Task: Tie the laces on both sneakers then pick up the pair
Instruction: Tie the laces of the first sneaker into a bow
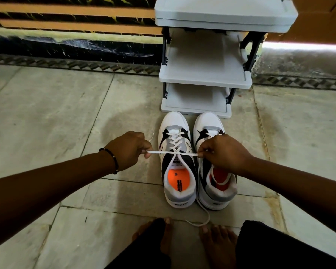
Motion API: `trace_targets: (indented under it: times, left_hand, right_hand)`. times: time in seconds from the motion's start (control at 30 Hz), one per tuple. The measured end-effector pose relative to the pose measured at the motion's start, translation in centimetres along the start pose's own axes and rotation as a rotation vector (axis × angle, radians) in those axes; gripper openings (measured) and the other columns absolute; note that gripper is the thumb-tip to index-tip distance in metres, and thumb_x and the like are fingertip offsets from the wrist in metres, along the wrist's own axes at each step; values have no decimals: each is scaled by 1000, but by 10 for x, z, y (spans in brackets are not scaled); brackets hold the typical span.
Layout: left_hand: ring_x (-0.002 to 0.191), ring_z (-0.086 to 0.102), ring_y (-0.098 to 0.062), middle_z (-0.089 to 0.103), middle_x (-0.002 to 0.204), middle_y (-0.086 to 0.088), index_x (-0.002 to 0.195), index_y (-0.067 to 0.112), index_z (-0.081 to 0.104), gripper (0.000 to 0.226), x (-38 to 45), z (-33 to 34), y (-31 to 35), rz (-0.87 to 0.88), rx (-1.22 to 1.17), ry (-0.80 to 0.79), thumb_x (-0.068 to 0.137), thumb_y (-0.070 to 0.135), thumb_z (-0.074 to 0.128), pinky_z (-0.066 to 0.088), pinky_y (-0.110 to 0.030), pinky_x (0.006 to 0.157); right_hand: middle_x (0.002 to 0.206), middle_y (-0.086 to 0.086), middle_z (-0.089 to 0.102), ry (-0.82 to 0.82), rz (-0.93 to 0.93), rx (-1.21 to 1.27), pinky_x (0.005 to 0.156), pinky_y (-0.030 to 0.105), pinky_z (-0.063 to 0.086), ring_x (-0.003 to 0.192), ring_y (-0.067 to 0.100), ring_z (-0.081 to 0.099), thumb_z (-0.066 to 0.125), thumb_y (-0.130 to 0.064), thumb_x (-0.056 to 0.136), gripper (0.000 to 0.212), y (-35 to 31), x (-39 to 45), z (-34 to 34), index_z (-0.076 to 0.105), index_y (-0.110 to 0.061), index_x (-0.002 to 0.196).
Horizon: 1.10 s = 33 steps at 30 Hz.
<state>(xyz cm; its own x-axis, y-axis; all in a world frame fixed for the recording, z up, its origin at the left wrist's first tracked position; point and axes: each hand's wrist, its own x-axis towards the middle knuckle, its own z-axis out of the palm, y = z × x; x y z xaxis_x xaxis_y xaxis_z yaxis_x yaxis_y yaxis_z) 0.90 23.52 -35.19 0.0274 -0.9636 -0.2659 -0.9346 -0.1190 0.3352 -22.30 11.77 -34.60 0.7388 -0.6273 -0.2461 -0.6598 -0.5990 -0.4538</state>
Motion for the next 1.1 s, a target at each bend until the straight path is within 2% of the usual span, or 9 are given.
trace_targets:
  times: [0.17,0.33,0.47,0.57,0.7,0.8,0.87,0.97,1.1]
  left_hand:
    - [70,42,-12,42,68,8,80,12,68,23,6,0,7,-102,-127,44,88,3,48,31,-23,65]
    - [67,50,-15,53,64,0,65,19,53,38,13,-3,44,-186,-720,22,86,-9,37,43,-20,64]
    - [66,52,-6,54,74,0,72,21,53,35,17,2,57,-226,-928,97,95,1,35,45,-11,60]
    - [72,53,-5,55,78,0,72,19,52,36,19,6,68,-290,-1101,181,97,4,30,48,-11,61]
    - [73,57,-9,58,79,0,73,19,50,35,20,8,81,-397,-1315,220,97,5,29,48,-18,67]
    - [66,63,-7,62,80,1,76,21,49,32,18,4,81,-408,-1448,254,97,7,30,53,-19,61]
    - [67,64,-5,62,81,2,78,22,50,32,14,4,80,-402,-1495,259,97,5,29,54,-20,62]
    - [74,58,-8,58,79,3,80,24,53,38,11,8,78,-372,-1414,265,95,2,27,48,-24,68]
    - [65,56,0,62,71,9,79,23,61,40,6,16,76,-245,-1306,294,93,-3,34,47,-15,58]
  right_hand:
    - [65,-16,54,-119,40,71,61,22,36,71,10,53,59,-19,84,12,-4,4,-6,71,-21,79]
    - [57,-6,60,-39,233,816,44,9,36,50,3,49,55,-1,81,19,-24,9,-18,65,-10,67]
    - [84,9,64,-8,348,1180,71,28,45,81,20,58,53,-4,85,14,-35,13,-7,65,-5,76]
    - [81,9,66,-28,371,1433,78,32,52,80,22,66,47,-5,91,20,-43,14,1,62,-4,78]
    - [71,9,67,46,412,1491,50,21,53,57,14,67,47,-4,91,19,-49,15,9,64,0,84]
    - [80,10,67,71,427,1409,50,21,51,65,17,64,50,-8,91,19,-50,13,10,66,0,97]
    - [77,6,68,66,408,1368,49,20,50,62,12,64,50,-7,91,18,-51,12,12,68,-7,91]
    - [75,5,69,67,380,1362,49,20,49,56,9,65,44,1,91,27,-54,11,14,68,-12,87]
    - [77,10,68,64,415,1346,59,28,43,67,19,63,47,2,89,25,-54,13,16,67,-13,90]
